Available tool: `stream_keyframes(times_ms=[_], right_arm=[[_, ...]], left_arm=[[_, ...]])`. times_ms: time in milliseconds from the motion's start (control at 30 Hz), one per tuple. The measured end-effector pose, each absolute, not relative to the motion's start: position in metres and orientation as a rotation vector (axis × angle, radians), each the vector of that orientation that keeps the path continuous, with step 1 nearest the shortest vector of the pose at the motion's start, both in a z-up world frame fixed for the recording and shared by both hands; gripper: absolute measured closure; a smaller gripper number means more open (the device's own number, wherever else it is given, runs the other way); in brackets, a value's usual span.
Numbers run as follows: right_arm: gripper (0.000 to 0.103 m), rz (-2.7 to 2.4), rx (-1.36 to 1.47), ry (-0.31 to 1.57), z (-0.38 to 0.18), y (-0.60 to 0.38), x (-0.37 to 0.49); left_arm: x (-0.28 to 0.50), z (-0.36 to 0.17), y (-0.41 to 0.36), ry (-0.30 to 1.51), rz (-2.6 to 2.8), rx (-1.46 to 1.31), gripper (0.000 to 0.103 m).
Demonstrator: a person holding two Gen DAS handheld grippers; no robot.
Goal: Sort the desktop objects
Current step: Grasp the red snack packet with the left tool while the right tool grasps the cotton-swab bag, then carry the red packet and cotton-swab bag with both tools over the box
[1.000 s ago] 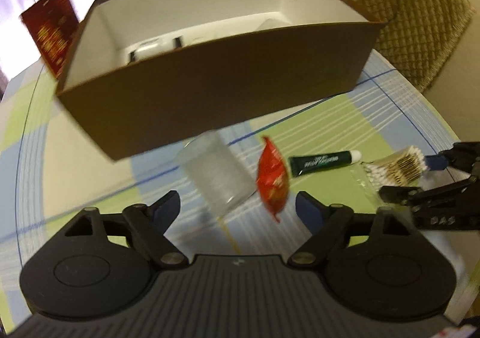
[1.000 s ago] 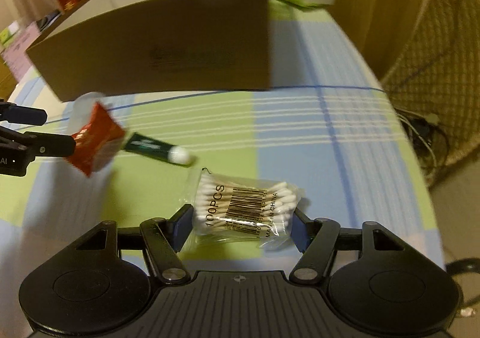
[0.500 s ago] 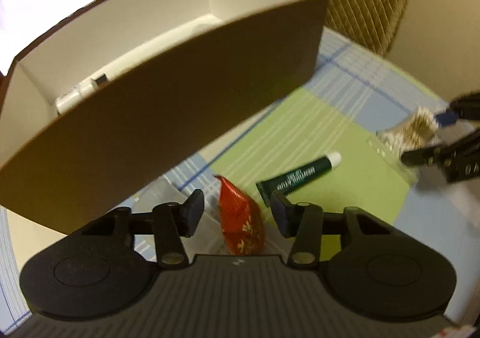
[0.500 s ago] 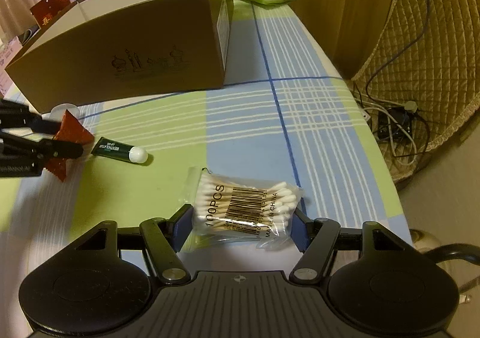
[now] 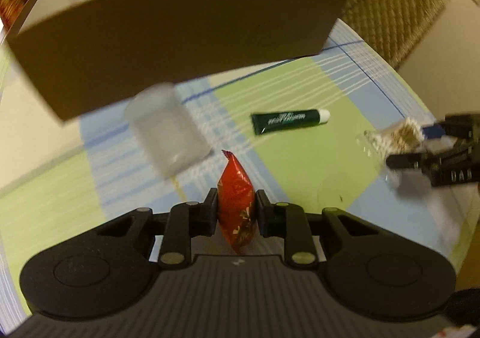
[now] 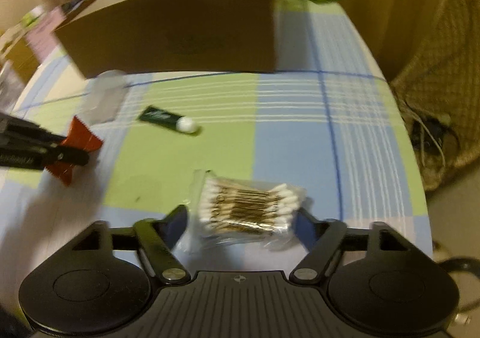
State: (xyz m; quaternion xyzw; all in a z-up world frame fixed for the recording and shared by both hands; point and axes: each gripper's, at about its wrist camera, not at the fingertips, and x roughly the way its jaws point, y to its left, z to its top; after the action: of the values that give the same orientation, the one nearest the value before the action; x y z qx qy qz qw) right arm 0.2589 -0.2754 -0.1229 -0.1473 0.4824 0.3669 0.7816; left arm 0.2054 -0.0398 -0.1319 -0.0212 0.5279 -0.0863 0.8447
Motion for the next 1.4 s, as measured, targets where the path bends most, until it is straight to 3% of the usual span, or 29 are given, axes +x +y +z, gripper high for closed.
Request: stream_keyframes(times_ms=[67,333,533,600,633,700,733,900,1400], right_arm=[[0.013,0.831,-0.384,1.001,-0.12,-0.274,0.254],[0.013,0.928,-0.52,0.903,-0.117,-0.272,0.25],[0.015,1.144,-0.815,0.791,-0.127,-0.267,0.241],[0.034,1.183,-0.855,0.79,-0.131,-0.267,0.244],[0.038,1.202,-0.855,0.805,-0.134,-0.267,0.247],[0.065,1.227,-0.794,0.852,-0.133,-0.265,0.252],[0.068,1.209,-0.758,0.886,-0.132,-0.263,0.255],[0.073,1.011,-0.567,0.993,-0.132,-0.251,0.257],[0.083,0.908,-0.429,1.071,-0.125,-0.244,0.232]], left_arm=[[0.201,-0.132,-0.035,1.127,-0.163,-0.08,0.082],[0.189,-0.131,-0.025,1.141,-0.112,-0.108,0.082],[0.185,-0.13,-0.026,1.144,-0.107,-0.103,0.082],[0.185,-0.131,-0.025,1.145,-0.104,-0.108,0.082],[0.184,-0.131,-0.025,1.147,-0.103,-0.111,0.082],[0.184,-0.132,-0.025,1.147,-0.102,-0.111,0.082],[0.184,-0.132,-0.025,1.147,-0.101,-0.109,0.082],[0.181,-0.132,-0.024,1.146,-0.09,-0.118,0.082],[0.177,-0.125,-0.032,1.134,-0.104,-0.133,0.082]])
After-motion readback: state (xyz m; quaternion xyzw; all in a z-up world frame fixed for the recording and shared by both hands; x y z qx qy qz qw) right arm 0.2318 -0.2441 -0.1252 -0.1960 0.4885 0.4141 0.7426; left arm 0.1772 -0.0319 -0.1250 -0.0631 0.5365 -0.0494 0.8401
